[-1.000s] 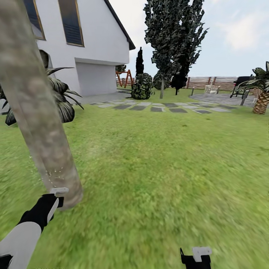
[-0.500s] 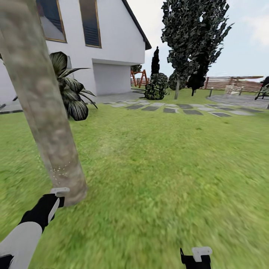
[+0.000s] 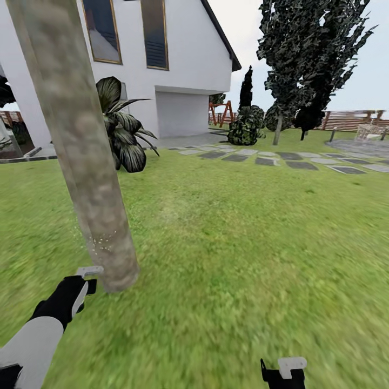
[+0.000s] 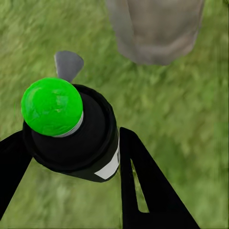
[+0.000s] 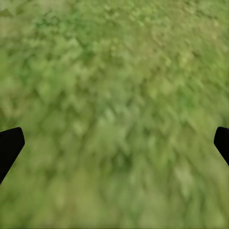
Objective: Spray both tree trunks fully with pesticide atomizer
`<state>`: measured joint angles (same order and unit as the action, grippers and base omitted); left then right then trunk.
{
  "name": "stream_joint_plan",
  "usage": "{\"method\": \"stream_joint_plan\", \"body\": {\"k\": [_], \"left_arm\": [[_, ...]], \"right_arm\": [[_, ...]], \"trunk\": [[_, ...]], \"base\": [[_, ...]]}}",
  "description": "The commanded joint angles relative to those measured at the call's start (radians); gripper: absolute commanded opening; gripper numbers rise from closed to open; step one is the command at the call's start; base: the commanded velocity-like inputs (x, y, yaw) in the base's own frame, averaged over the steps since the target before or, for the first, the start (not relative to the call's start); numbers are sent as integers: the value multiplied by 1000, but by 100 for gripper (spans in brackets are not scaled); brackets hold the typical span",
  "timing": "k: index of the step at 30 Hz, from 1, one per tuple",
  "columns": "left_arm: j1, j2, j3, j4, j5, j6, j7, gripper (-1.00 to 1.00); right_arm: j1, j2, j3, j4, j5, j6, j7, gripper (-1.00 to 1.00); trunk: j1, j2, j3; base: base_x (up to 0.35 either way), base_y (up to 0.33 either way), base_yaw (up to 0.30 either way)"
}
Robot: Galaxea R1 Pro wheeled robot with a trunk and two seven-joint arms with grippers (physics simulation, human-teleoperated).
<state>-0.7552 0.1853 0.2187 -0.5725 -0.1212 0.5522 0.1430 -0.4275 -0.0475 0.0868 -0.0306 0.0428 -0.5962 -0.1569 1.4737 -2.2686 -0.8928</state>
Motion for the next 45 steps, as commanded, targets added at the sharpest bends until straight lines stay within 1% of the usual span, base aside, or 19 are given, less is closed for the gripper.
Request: {"method": "stream_joint_plan", "body": {"k": [1, 2, 3, 4, 6, 8, 9, 12, 14, 15, 16, 17, 18, 19, 22, 25, 30, 38, 45], "left_arm": [[-14, -4, 2, -2, -15, 6, -37, -100], [-36, -4, 1, -2, -16, 8, -81, -100], [-84, 2, 1, -2, -22, 11, -139, -100], [-103, 11, 2, -2, -25, 11, -143, -100], [-117, 57, 6, 0, -24, 13, -146, -100], [-121, 82, 4, -1, -22, 11, -148, -100], [-122, 80, 3, -4, -21, 10, -149, -100], [-134, 48, 1, -47, -20, 16, -150, -100], [-148, 55, 2, -56, -22, 19, -151, -100], [-151, 62, 2, -57, -24, 19, -152, -100], [-153, 79, 2, -58, -25, 20, -152, -100], [-155, 99, 2, -58, -24, 20, -152, -100], [-157, 128, 2, -58, -22, 21, -153, -100], [-156, 137, 2, -58, -21, 20, -153, -100], [-154, 134, 2, -57, -20, 19, -152, -100], [-158, 115, 2, -58, -17, 18, -153, -100], [-142, 115, -1, -58, -21, 12, -152, -100], [-145, 115, 2, -59, -21, 14, -151, -100], [-142, 116, -2, -59, -20, 11, -154, -100]], "right_arm": [[-1, 0, 8, 1, 5, -1, -10, 100], [-1, -1, 8, 1, 5, -1, -10, 100], [0, -1, 7, 1, 6, -1, -10, 100], [-1, -2, 7, 1, 5, -1, -10, 100], [-1, -2, 7, 1, 5, -1, -10, 100], [-1, -2, 7, 1, 5, -1, -10, 100], [-1, -2, 7, 1, 5, -1, -10, 100], [-1, -2, 7, 1, 5, -1, -10, 100], [-1, -2, 7, 1, 5, -1, -10, 100], [-1, -2, 7, 1, 5, -1, -10, 100], [-1, -2, 7, 1, 5, -1, -10, 100], [-1, -2, 7, 1, 5, -1, -10, 100], [-1, -2, 7, 0, 5, -1, -10, 100], [-1, -2, 7, 1, 5, -1, -10, 100], [-1, -2, 7, 0, 5, -1, -10, 100], [-1, -2, 7, 0, 5, -1, -10, 100], [-1, -2, 7, 0, 5, -1, -10, 100], [-1, -2, 7, 1, 5, -1, -10, 100], [0, -2, 7, 1, 5, -1, -10, 100]], "trunk": [[0, 0, -1], [0, 0, -1], [0, 0, -1], [0, 0, -1], [0, 0, -1], [0, 0, -1], [0, 0, -1], [0, 0, -1], [0, 0, -1], [0, 0, -1], [0, 0, -1], [0, 0, -1], [0, 0, -1], [0, 0, -1], [0, 0, -1], [0, 0, -1], [0, 0, -1], [0, 0, -1], [0, 0, -1]], "base": [[0, 0, 12], [0, 0, 6], [0, 0, 0], [0, 0, 0], [0, 0, 0], [0, 0, 0], [0, 0, 0], [0, 0, 0], [0, 0, 0], [0, 0, 0], [0, 0, 0], [0, 0, 0], [0, 0, 0], [0, 0, 0], [0, 0, 87], [0, 0, 263], [0, 0, 106], [256, 26, 2], [28, -108, 0]]}}
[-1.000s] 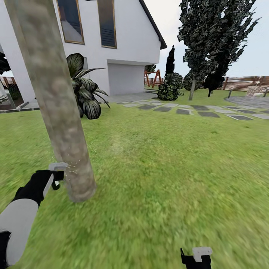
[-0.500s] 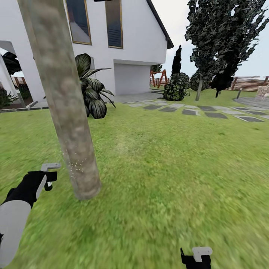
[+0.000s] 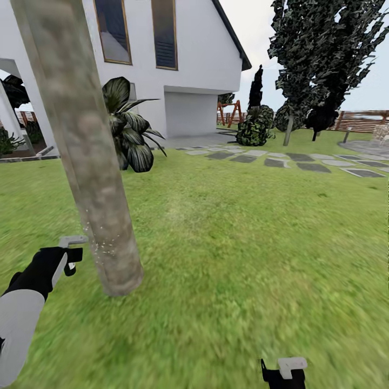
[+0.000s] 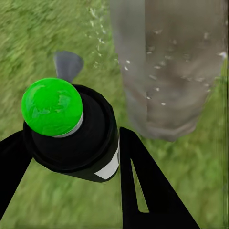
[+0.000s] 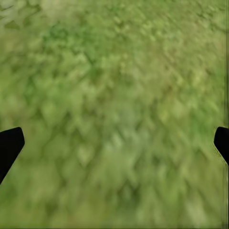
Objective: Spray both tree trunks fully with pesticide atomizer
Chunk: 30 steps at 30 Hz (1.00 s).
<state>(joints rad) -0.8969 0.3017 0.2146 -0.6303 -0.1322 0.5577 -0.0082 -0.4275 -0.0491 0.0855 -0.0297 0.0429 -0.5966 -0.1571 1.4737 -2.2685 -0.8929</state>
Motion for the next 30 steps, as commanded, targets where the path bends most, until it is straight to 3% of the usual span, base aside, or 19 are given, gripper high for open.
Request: {"method": "stream_joint_plan", "body": {"k": [1, 25, 30], "left_arm": [[-1, 0, 3, -1, -9, 5, -3, -100], [0, 2, 10, 0, -7, 8, 2, -100], [0, 2, 13, 0, -9, 10, 3, -100]], "right_arm": [[-1, 0, 8, 1, 5, 0, -10, 100], [-1, 0, 8, 0, 5, 0, -10, 100], [-1, 0, 8, -1, 5, 0, -10, 100]], "trunk": [[0, 0, -1], [0, 0, -1], [0, 0, -1]], "base": [[1, -262, 0], [0, -270, 0], [0, -271, 186]]}}
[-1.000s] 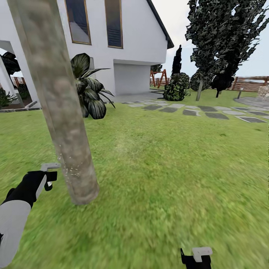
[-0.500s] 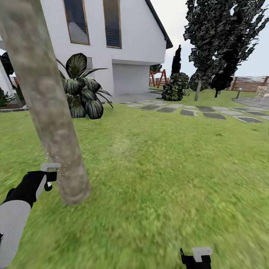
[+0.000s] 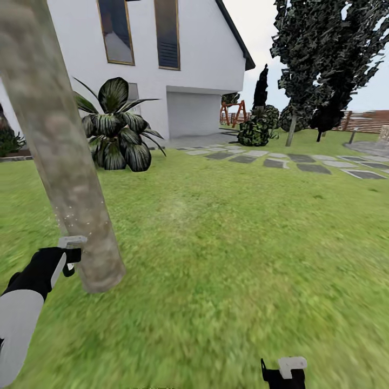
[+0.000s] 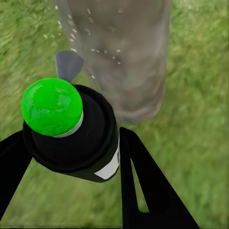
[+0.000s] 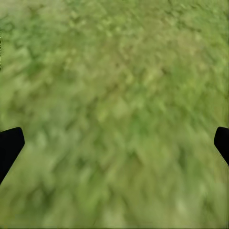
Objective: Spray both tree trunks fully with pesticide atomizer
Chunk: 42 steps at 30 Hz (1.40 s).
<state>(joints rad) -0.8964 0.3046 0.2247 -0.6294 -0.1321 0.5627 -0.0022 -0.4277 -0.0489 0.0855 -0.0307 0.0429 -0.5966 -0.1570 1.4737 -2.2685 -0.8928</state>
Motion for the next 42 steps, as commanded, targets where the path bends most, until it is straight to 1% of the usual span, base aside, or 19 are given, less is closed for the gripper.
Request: {"method": "stream_joint_plan", "body": {"k": [1, 14, 32, 36, 42], "left_arm": [[-1, -1, 2, -1, -10, 5, -2, -100], [-1, 0, 4, -1, -14, 5, 4, -100], [-1, 3, 4, -1, -17, 6, 6, -100], [-1, 4, 4, -1, -17, 7, 21, -100], [-1, 9, 4, 0, -18, 8, 24, -100]], "right_arm": [[0, 0, 8, 0, 5, 0, -10, 100], [-1, 0, 8, 1, 5, 0, -10, 100], [0, 0, 9, 2, 6, 0, -10, 100], [-1, 0, 9, 1, 5, 0, -10, 100], [0, 0, 8, 0, 5, 0, -10, 100]], "trunk": [[0, 0, -1], [0, 0, -1], [0, 0, -1], [0, 0, -1], [0, 0, -1]], "base": [[0, -271, 269], [0, -271, 256], [117, -271, 6], [167, -251, 0], [178, -242, 51]]}}
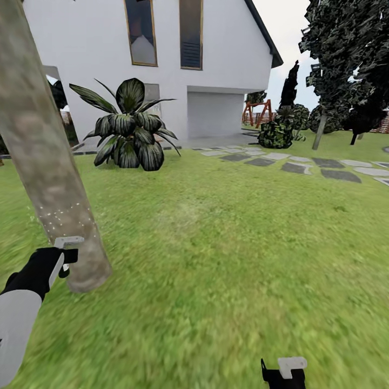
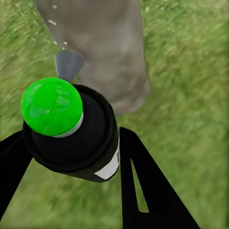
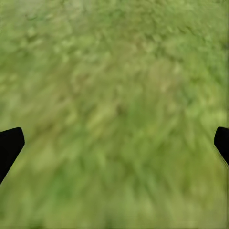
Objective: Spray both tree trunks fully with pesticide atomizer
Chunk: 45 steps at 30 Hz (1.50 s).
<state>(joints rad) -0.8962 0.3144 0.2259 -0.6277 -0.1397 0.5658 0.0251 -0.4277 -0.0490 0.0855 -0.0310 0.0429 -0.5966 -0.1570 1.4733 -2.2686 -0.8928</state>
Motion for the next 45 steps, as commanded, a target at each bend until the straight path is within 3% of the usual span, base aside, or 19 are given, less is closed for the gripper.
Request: {"method": "stream_joint_plan", "body": {"k": [1, 4, 7, 14, 19, 21, 22, 26, 31, 45], "left_arm": [[0, 0, 3, -1, -10, 5, -3, -100], [2, 0, 2, 1, -11, 4, 4, -100], [31, -1, 1, 5, -9, 2, 49, -100], [46, -4, 3, 15, -9, 2, 65, -100], [75, -3, 7, 16, -3, 1, 123, -100], [96, -1, 49, 15, -2, -2, 129, -100], [101, -1, 93, 16, -3, -6, 130, -100], [105, -13, 138, 69, -7, -30, 130, -100], [106, -14, 141, 127, -10, -111, 128, -100], [132, -14, 134, 118, -11, -115, 127, -100]], "right_arm": [[0, 0, 8, 0, 5, 0, -10, 100], [0, 0, 8, 0, 5, 0, -10, 100], [0, 1, 9, 1, 5, 0, -10, 100], [0, 1, 10, 1, 5, 0, -9, 100], [0, 0, 10, 2, 6, 0, -9, 100], [0, 0, 10, 2, 6, 0, -9, 100], [0, 1, 10, 1, 6, 0, -9, 100], [0, 1, 10, 1, 6, 0, -9, 100], [0, 1, 10, 1, 6, 0, -9, 100], [0, 0, 10, 1, 6, 0, -10, 100]], "trunk": [[0, 0, -1], [0, 0, -1], [0, 0, -1], [0, 0, -1], [0, 0, -1], [0, 0, -1], [0, 0, -1], [0, 0, -1], [0, 0, -1], [0, 0, -1]], "base": [[179, -241, 237], [177, -241, 265], [174, -241, 265], [203, -218, 80], [236, -188, 1], [237, -187, 0], [237, -186, 0], [236, -177, 5], [148, -103, 214], [117, -70, 189]]}}
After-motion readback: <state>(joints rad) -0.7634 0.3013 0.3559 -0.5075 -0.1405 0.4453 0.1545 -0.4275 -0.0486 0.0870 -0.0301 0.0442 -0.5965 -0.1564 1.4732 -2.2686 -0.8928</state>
